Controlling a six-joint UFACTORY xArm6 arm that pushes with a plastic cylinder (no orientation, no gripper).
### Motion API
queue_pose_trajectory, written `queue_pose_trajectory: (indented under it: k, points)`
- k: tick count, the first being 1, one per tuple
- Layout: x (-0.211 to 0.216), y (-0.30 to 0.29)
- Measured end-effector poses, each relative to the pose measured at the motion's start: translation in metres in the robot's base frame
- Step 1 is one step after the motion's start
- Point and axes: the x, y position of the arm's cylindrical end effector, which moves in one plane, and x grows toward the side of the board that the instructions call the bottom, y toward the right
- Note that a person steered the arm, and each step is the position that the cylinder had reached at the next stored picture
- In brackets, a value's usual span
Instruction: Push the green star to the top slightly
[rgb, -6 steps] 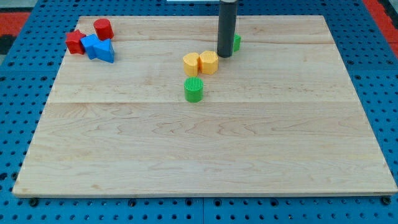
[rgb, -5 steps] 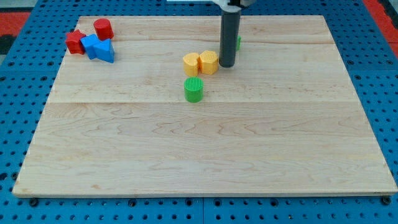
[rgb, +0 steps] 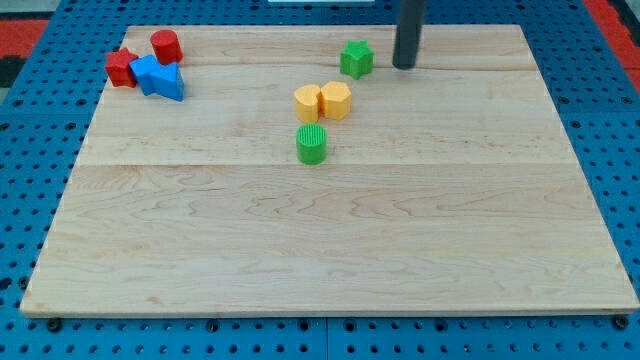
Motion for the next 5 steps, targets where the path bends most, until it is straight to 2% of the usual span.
queue_pose_trajectory:
  k: [1,2,3,4,5]
  points:
    - [0.004,-0.043]
    - [-0.033,-0.048]
    - [0.021,-0.026]
    - [0.079,-0.038]
    - [0.075,-0.099]
